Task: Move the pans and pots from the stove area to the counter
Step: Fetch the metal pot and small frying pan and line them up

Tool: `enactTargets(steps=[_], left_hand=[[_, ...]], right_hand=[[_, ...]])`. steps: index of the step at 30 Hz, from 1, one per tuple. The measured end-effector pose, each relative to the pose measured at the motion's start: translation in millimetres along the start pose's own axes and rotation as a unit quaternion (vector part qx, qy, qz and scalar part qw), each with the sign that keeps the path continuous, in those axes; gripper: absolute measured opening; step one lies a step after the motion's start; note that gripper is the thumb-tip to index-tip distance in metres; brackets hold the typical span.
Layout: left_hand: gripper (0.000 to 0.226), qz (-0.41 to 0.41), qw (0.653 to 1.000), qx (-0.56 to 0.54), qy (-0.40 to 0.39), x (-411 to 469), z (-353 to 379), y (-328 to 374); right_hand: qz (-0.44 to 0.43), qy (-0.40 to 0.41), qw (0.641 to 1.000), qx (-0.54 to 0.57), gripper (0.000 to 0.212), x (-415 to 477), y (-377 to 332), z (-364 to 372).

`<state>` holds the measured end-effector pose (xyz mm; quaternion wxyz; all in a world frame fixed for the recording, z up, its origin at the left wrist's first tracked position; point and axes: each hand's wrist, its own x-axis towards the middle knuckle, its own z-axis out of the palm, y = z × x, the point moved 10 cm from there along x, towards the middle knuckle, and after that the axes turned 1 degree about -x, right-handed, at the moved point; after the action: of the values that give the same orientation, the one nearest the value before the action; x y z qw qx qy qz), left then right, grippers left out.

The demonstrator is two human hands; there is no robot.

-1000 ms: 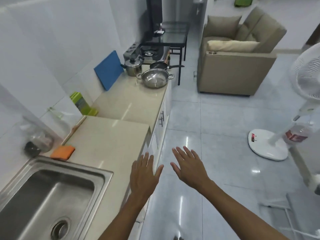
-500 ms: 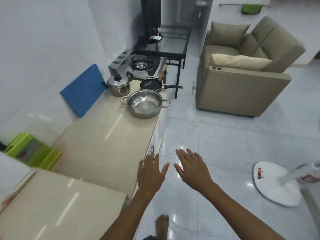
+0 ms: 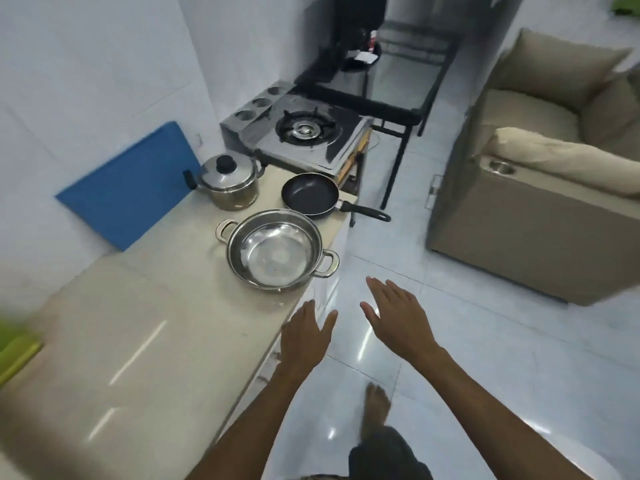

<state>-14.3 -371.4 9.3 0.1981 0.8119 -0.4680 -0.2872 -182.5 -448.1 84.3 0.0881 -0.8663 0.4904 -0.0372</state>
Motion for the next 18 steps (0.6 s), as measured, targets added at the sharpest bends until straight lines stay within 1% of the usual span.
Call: enactTargets(steps=[1, 2, 3, 4, 5, 6, 7, 8, 10, 11, 12, 14, 17, 18], left_hand=[[0.08, -0.066, 0.994, -0.083, -0.02, 12, 11, -4], [0.082, -0.147, 0.971, -0.184, -0.037, 23, 23, -9], [0.081, -0.225, 0.927, -0.298, -0.045, 29, 36, -13], [0.076, -0.284, 0.863, -0.416, -0.043, 35, 48, -12], [0.07, -0.317, 0.788, -0.526, -0.033, 43, 59, -7], [0.069, -0.329, 0.718, -0.613, -0.021, 51, 65, -1], [0.072, -0.337, 0.655, -0.676, -0.004, 59, 70, 4], [0.075, -0.34, 0.606, -0.719, 0.014, 66, 75, 8], [0.08, -0.347, 0.526, -0.775, 0.046, 82, 83, 15], [0.08, -0.346, 0.493, -0.796, 0.061, 90, 88, 19], [0.077, -0.346, 0.467, -0.811, 0.076, 100, 91, 21], [0.067, -0.334, 0.432, -0.832, 0.098, 123, 97, 24], [0.049, -0.322, 0.371, -0.859, 0.144, 151, 105, 27], [0.048, -0.317, 0.352, -0.866, 0.162, 160, 105, 27]], right_hand=[[-0.013, -0.008, 1.0, -0.004, 0.06, 20, 10, 0], [-0.029, -0.021, 0.999, -0.004, 0.06, 43, 20, 0], [-0.048, -0.032, 0.998, -0.003, 0.06, 64, 28, -2], [-0.07, -0.039, 0.997, -0.003, 0.06, 86, 34, -4], [-0.093, -0.047, 0.995, -0.009, 0.059, 107, 39, -5], [-0.109, -0.054, 0.993, -0.01, 0.059, 126, 43, -7], [-0.122, -0.068, 0.99, -0.009, 0.058, 147, 48, -6], [-0.133, -0.076, 0.988, -0.006, 0.057, 167, 53, -5], [-0.143, -0.073, 0.987, 0.005, 0.055, 206, 63, -3], [-0.145, -0.074, 0.987, 0.008, 0.055, 224, 67, -2], [-0.149, -0.083, 0.985, 0.008, 0.054, 244, 70, 2], [-0.155, -0.097, 0.983, 0.014, 0.054, 284, 74, 15], [-0.151, -0.111, 0.982, 0.025, 0.054, 339, 81, 37], [-0.147, -0.122, 0.981, 0.027, 0.055, 356, 83, 46]])
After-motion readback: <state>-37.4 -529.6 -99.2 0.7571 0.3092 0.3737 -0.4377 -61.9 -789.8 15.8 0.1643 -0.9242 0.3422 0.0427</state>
